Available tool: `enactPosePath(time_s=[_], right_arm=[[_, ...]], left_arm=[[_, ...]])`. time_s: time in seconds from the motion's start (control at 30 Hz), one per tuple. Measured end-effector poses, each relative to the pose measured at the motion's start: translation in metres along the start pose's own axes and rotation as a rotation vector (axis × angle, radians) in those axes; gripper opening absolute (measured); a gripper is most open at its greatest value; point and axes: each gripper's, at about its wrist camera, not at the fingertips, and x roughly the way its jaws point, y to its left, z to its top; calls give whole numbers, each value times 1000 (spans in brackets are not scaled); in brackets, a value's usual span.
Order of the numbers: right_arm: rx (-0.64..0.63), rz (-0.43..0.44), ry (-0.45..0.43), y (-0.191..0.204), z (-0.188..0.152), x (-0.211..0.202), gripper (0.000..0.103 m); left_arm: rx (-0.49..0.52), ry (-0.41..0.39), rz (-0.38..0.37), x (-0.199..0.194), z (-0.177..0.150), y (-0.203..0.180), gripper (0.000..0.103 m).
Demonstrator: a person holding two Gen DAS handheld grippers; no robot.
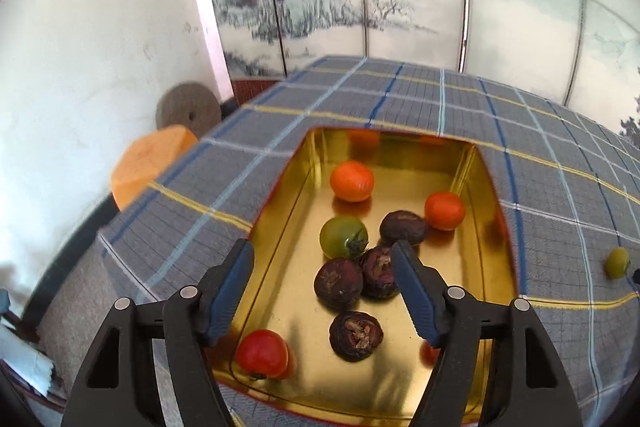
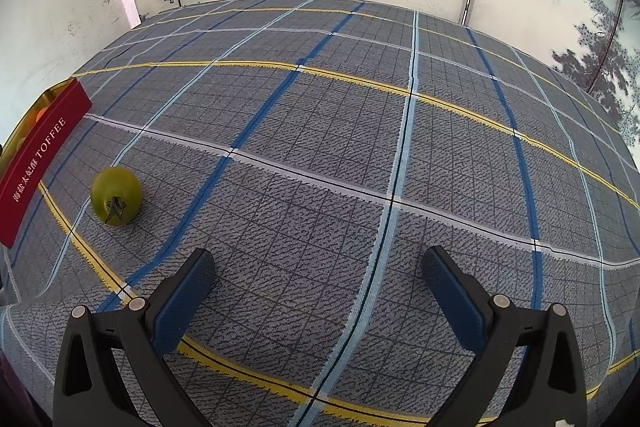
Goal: Organize fruits
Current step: 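Reach to the green lime and grasp it with the right tool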
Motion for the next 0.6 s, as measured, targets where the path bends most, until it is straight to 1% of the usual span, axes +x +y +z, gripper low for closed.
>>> enactPosePath(time_s=[0.07,0.2,0.27,0.3,0.37,0.4,0.43,0.47,0.57,0.6], right_arm=[[0,0,0,0,0,0,103],[6,7,-6,-2,0,-1,103],[18,20,-34,-4,-1,-6,103],[29,40,-75,-5,-2,-14,103],[50,151,-135,0,-3,-29,103],[35,199,-153,7,-2,-35,102],[11,223,-163,15,-1,-39,102],[-44,248,-174,29,1,-43,102],[-168,293,-169,67,5,-44,102],[-208,296,-165,81,7,-43,101]], left_arm=[[7,-20,-34,-13,-2,-4,72],[35,-85,-69,-47,-12,-14,72],[45,-103,-86,-60,-18,-18,72],[49,-108,-99,-67,-22,-20,72],[70,-119,-109,-80,-29,-23,72],[80,-121,-108,-84,-32,-24,72],[91,-119,-114,-88,-36,-26,72],[103,-112,-124,-92,-38,-27,72],[112,-122,-125,-101,-42,-28,72],[111,-124,-125,-103,-43,-27,72]])
